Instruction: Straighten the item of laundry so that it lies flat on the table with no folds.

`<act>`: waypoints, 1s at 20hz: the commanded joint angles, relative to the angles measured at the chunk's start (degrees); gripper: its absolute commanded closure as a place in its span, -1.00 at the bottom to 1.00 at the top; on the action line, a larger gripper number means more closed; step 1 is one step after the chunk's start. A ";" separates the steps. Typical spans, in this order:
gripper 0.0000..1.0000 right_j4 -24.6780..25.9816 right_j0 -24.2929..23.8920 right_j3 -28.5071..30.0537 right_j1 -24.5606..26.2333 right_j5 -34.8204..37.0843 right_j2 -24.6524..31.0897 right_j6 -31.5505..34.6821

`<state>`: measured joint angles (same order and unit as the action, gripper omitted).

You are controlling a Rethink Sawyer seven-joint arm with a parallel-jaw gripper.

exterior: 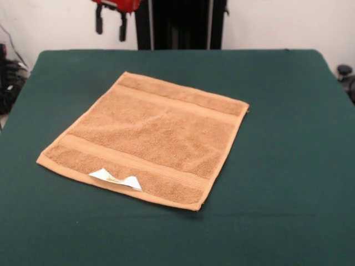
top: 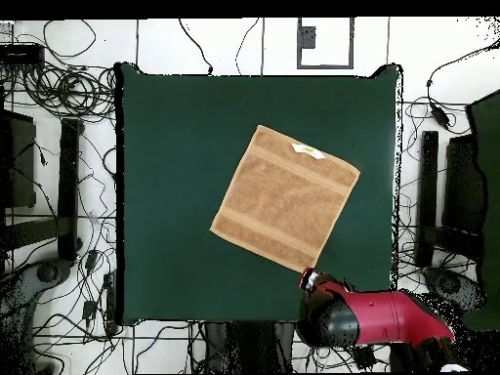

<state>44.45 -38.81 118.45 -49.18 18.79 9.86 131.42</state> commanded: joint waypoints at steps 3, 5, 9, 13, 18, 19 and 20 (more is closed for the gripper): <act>-1.00 3.69 -4.03 -7.53 11.95 -12.15 -4.20 4.93; -1.00 2.61 -3.51 -7.96 12.22 -11.33 -4.15 4.68; -1.00 1.31 -2.76 -8.84 13.31 -11.43 -3.88 4.04; -1.00 0.79 -0.78 -7.52 12.89 -12.40 -5.02 4.90; -1.00 0.74 -0.13 -6.76 13.41 -13.80 -5.97 5.08; -1.00 0.67 -0.18 -6.67 13.54 -13.82 -5.91 5.00; -1.00 0.78 -0.44 -6.55 13.76 -13.98 -5.68 4.75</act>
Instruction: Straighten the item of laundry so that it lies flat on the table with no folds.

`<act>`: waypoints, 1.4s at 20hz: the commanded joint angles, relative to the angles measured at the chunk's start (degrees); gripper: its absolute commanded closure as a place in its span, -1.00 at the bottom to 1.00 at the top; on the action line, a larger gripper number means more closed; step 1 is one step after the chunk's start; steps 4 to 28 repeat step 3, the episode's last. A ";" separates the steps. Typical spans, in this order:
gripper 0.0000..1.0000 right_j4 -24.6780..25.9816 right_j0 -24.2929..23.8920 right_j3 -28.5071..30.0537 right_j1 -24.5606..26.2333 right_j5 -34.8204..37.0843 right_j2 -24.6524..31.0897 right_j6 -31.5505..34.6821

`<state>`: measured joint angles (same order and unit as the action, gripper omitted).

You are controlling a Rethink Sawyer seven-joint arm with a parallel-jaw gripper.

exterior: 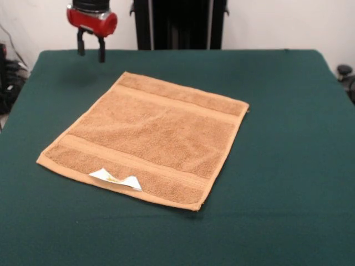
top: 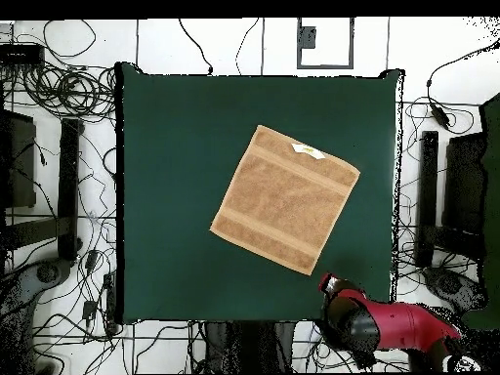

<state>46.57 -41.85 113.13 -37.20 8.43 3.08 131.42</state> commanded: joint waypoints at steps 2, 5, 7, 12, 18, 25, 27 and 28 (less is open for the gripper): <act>-1.00 -0.56 2.09 -1.54 2.08 -2.71 2.15 3.01; -1.00 -0.27 1.76 -1.64 2.25 -2.20 2.76 2.18; -1.00 -0.27 1.76 -1.64 2.25 -2.20 2.76 2.18; -1.00 -0.27 1.76 -1.64 2.25 -2.20 2.76 2.18; -1.00 -0.27 1.76 -1.64 2.25 -2.20 2.76 2.18; -1.00 -0.27 1.76 -1.64 2.25 -2.20 2.76 2.18; -1.00 -0.27 1.76 -1.64 2.25 -2.20 2.76 2.18; -1.00 -0.27 1.76 -1.64 2.25 -2.20 2.76 2.18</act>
